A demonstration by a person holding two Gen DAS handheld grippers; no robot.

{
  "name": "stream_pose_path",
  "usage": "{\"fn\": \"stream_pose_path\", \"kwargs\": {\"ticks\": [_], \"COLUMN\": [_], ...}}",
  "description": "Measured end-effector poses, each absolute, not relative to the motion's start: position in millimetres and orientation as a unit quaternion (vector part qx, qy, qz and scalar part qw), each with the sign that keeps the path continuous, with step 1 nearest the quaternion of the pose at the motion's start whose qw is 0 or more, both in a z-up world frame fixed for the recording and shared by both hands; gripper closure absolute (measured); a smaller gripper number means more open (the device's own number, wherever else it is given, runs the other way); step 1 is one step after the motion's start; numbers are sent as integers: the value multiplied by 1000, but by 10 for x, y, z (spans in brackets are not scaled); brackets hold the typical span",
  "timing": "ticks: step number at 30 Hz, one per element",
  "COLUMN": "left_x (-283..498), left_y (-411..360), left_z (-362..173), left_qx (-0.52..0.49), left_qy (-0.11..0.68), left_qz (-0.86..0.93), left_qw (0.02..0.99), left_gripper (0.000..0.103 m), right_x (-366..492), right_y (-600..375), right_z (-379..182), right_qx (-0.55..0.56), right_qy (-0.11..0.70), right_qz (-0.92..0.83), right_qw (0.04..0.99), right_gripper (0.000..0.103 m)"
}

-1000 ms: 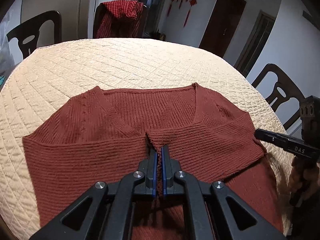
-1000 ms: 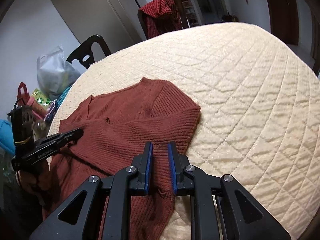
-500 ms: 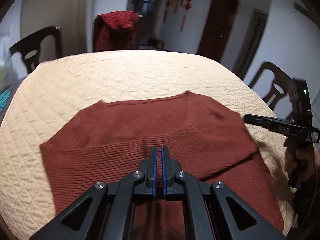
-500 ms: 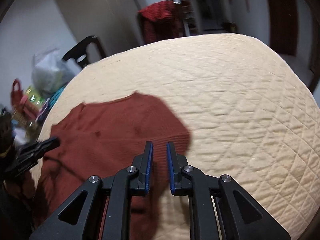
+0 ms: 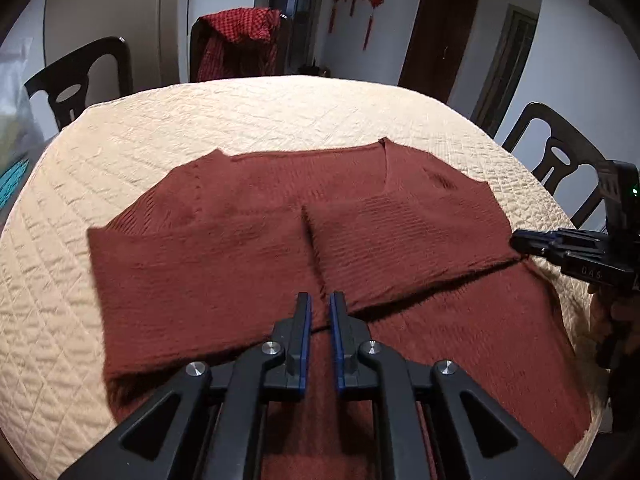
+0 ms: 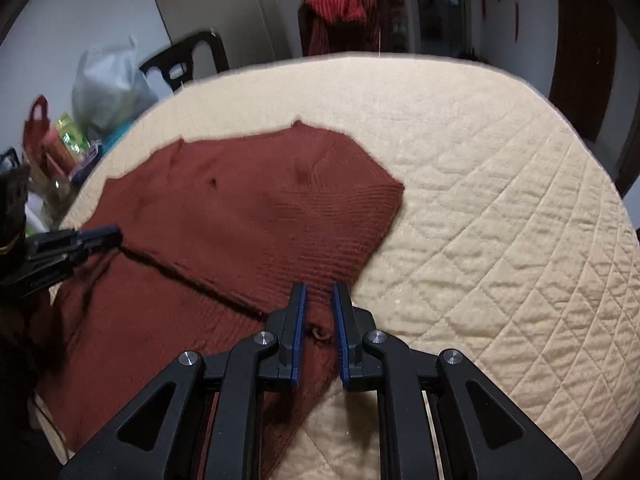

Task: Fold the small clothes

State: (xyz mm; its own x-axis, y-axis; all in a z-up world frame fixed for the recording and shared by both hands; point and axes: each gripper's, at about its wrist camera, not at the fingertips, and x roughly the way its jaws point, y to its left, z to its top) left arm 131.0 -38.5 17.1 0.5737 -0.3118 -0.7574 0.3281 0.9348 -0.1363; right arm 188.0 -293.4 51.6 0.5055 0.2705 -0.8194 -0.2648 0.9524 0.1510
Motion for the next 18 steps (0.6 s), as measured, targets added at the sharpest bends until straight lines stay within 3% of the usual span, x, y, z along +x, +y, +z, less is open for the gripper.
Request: {"fn": "stream_pose_path", "kwargs": {"ticks": [7,11,18], "left_x": [977,692,183], "left_y": [-146,65,296], "left_z": [228,241,111], "left_qx": [16,-1,-45], "left_qy": [418,403,399], "left_qz": [-145,-116,-86], "left_qw": [897,908,912], "left_gripper": [86,78,70], "right_x": [1590,1341,865], "right_y": [-2991,-2964,-2966], "right_z": [706,732,617], "right_qx": [23,49,88], "right_qy": [467,462,478], "right_qz": [154,170,188], "right_qw": [870,869,854], "right_gripper": [86,68,68]}}
